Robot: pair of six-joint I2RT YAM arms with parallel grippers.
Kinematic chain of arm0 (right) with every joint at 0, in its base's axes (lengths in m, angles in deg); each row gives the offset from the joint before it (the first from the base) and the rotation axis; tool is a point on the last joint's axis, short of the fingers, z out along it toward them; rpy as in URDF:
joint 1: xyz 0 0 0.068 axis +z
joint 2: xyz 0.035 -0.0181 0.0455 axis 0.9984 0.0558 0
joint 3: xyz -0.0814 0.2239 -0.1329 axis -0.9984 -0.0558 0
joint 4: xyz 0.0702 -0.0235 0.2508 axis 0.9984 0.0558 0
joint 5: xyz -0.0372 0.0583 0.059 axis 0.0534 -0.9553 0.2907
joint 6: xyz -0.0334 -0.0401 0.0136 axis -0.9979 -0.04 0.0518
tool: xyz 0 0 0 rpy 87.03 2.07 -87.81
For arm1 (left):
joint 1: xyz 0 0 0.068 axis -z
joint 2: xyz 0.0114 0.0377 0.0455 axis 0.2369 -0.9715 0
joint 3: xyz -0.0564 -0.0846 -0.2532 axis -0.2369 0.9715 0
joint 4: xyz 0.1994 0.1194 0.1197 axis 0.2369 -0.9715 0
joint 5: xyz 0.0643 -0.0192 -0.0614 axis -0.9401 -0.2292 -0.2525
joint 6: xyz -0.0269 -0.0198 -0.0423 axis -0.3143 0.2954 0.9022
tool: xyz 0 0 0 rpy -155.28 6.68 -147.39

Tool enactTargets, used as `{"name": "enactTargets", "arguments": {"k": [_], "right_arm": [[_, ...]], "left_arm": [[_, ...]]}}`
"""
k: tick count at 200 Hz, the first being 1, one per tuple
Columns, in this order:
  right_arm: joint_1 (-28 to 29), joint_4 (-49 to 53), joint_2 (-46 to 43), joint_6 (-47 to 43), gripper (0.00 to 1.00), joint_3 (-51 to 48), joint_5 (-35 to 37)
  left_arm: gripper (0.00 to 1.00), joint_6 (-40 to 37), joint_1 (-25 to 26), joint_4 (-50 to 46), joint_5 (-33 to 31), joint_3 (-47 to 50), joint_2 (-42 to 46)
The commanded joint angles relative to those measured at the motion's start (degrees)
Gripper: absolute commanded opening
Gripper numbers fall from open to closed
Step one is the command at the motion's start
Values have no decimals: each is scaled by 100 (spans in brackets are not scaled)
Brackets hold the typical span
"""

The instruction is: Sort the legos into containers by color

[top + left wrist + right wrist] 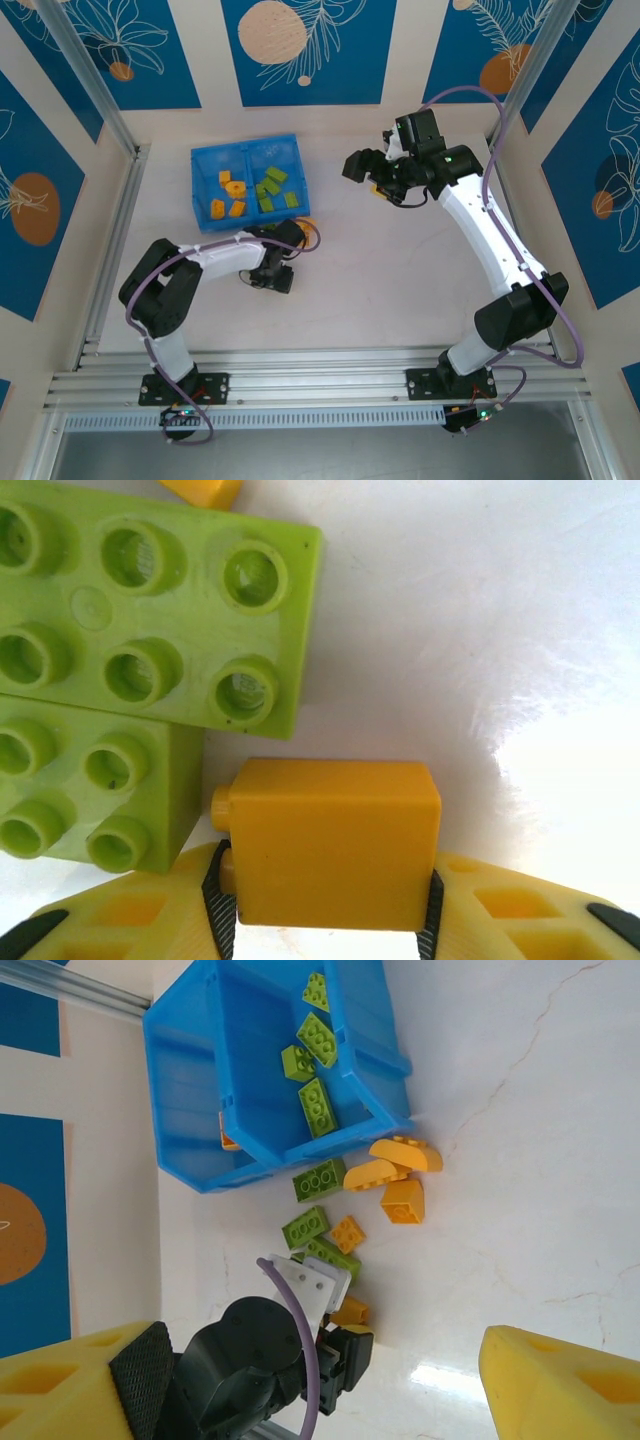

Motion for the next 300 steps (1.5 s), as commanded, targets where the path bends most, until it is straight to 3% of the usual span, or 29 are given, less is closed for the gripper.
{"name": "enactTargets", "arguments": {"k": [1, 56, 90, 110, 149, 187, 214, 237, 260, 300], "right_arm": [[85, 261, 17, -186, 82, 131, -288], [351, 260, -90, -412, 82, -224, -764], [436, 238, -112, -304, 82, -366, -790], [454, 147, -103, -215, 82, -336, -752], [507, 33, 39, -101, 82, -211, -706], [600, 98, 316, -68, 81, 30, -794], [646, 240, 394, -69, 81, 183, -740], [656, 377, 372, -69, 81, 222, -687], [699, 438, 328, -74, 81, 212, -622], [811, 356, 452, -168, 81, 197, -594]], "left_arm": [[44, -60, 43, 760, 182, 39, -7], [42, 26, 48, 636, 207, 315, 1159], [41, 36, -17, 75, -498, 53, 1928], [39, -104, -365, -245, -843, -373, 2017], [38, -331, -1744, -494, -699, -1535, 1249], [39, -314, -2693, -797, -341, -3152, -344], [41, -214, -3071, -1338, -307, -4544, -1589], [55, -73, -3287, -1601, -75, -5291, -2205], [69, -122, -3291, -1562, 16, -5520, -2206], [71, -152, -3280, -1518, 364, -5409, -1451]]}}
